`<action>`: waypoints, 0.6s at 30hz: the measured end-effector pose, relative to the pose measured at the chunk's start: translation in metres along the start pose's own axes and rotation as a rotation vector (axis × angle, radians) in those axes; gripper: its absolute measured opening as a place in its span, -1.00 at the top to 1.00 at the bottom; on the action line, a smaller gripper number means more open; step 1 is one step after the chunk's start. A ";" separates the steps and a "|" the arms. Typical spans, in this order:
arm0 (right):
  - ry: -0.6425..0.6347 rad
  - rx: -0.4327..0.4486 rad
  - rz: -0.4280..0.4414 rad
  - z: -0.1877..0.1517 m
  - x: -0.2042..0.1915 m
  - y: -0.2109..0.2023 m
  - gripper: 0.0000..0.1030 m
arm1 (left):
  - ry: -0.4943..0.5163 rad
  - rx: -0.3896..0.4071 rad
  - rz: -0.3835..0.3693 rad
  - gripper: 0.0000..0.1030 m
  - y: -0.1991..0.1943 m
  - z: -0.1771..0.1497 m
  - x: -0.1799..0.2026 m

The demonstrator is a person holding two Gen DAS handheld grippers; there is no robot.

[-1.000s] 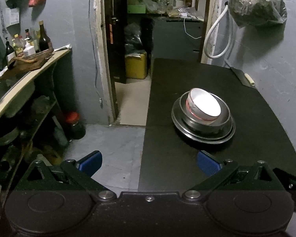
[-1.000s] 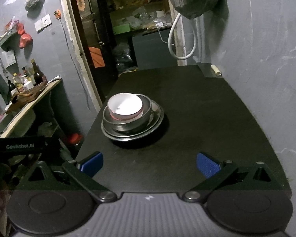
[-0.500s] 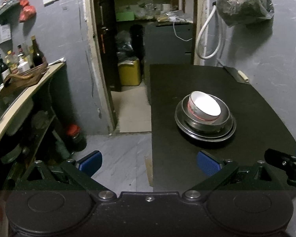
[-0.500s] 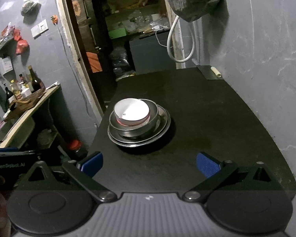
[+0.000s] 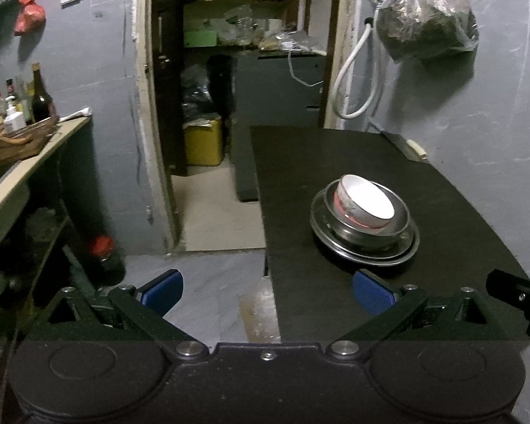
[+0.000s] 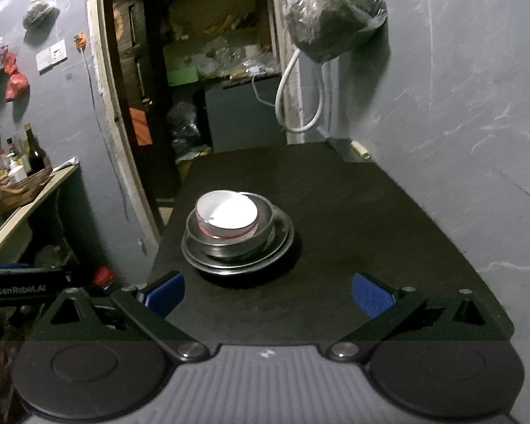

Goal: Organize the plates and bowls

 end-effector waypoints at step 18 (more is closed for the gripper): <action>0.011 0.012 -0.077 0.001 0.002 -0.008 -1.00 | 0.026 0.042 -0.034 -0.98 -0.002 0.001 -0.005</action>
Point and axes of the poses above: each gripper's, at about its wrist camera, not at the fingertips, and y roughly the way its jaws point, x to its right, z to its top, the point moved 3 cm from there along y, roughly the way its jaws point, and after that the axes turned 13 degrees about -x, right-handed, at the moved point
